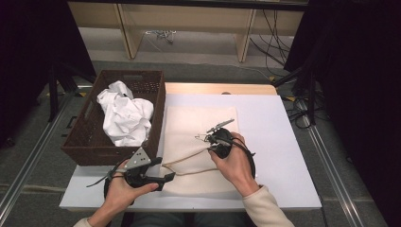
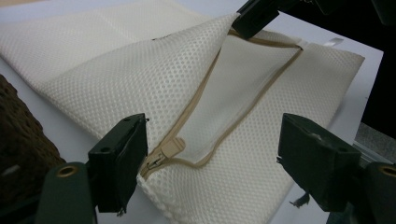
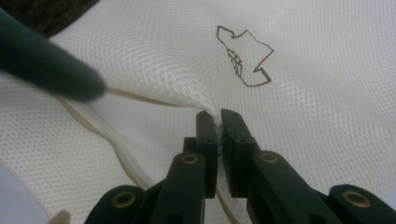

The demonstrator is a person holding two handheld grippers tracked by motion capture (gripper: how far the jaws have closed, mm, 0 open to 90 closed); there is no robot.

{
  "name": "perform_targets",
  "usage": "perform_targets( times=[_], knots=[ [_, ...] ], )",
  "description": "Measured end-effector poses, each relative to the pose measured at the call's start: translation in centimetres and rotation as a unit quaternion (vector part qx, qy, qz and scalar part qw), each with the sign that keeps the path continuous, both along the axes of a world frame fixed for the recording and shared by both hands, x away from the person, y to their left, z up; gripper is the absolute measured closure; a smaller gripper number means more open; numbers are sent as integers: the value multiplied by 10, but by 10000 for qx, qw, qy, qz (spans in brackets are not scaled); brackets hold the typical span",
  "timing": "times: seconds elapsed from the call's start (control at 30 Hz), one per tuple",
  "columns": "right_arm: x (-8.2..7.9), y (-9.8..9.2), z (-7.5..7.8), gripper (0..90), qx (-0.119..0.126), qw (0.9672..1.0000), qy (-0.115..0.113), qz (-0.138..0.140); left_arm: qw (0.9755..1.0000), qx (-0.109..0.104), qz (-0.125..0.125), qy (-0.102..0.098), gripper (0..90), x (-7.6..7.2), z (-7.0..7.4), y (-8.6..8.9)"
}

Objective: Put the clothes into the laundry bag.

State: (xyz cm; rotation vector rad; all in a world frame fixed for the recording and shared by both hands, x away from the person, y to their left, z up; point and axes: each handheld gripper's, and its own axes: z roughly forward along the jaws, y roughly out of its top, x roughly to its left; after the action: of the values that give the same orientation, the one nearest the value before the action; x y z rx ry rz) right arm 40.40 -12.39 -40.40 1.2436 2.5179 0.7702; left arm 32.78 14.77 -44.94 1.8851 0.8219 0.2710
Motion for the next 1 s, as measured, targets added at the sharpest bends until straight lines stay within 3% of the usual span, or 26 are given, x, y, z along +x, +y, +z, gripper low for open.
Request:
perform_targets(
  times=[0.1,0.17,0.2,0.33,0.47,0.6,0.7,0.73,0.8,0.83,0.87,1.0],
  knots=[
    [-3,2,4,870,184,9998,-52,-90,10000,-31,68,-47,235,1,6,1],
    [-4,2,6,870,164,9998,-97,-43,9999,-50,81,-91,233,3,10,2],
    [-5,3,6,870,282,9994,-152,-159,9999,-85,108,-85,231,4,11,2],
    [-6,3,8,871,279,9990,-215,-258,9998,-87,143,-134,224,6,15,2],
    [-6,1,13,872,508,9975,-300,-389,9997,-105,143,-195,216,9,20,1],
    [-7,0,17,873,617,9967,-267,-447,9993,-11,165,-333,208,11,26,1],
    [-5,0,17,872,655,9959,-432,-443,9992,-70,241,-316,206,12,28,2],
    [-3,-1,17,872,586,9964,-522,-308,9990,-62,306,-332,206,13,30,2],
    [-3,-1,17,872,622,9960,-542,-331,9989,-38,279,-383,206,14,32,4],
    [-5,0,19,872,644,9961,-367,-487,9987,-35,345,-363,206,14,33,4],
    [-6,1,19,872,692,9959,-332,-484,9986,-48,362,-382,208,15,33,5],
    [-2,-1,19,871,663,9954,-614,-316,9977,19,489,-468,209,18,38,11]
  ],
)
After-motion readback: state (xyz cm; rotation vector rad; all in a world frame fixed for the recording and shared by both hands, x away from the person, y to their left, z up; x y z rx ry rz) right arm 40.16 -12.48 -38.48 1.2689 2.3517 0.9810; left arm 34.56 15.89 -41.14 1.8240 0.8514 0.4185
